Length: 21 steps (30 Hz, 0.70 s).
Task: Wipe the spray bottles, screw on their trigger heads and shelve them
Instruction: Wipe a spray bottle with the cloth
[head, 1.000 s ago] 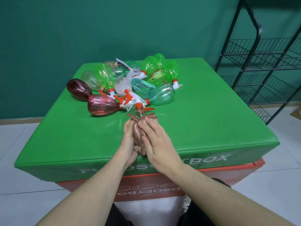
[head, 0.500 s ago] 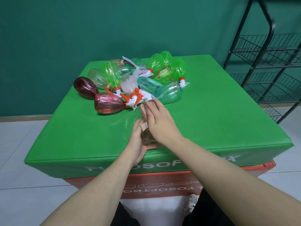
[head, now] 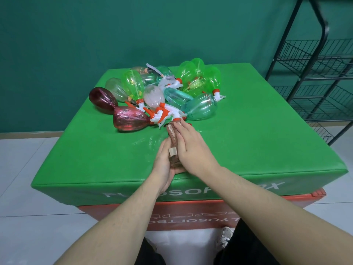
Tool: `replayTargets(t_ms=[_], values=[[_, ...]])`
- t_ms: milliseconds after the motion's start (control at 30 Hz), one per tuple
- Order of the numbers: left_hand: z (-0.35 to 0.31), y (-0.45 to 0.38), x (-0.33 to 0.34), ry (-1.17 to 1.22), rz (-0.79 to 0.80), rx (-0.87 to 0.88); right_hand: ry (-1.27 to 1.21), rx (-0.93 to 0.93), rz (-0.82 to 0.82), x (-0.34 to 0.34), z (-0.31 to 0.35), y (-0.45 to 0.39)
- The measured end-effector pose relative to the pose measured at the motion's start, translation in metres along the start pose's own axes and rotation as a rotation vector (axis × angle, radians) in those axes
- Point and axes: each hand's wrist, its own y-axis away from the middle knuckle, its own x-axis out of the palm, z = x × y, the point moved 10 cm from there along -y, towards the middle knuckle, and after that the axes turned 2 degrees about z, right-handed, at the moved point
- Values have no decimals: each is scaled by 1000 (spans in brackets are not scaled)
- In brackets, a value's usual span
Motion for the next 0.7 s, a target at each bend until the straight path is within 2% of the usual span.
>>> replayTargets(t_ms=[233,500,700], values=[[0,-4,-7,42,-49,73,256,-124,-49,3,4,33],[-3,-4,-14,16,-105,98,213,-188,-111,5,0,57],[-2,-6,-11,45,-46,78,174,-166,-114,4,-2,56]])
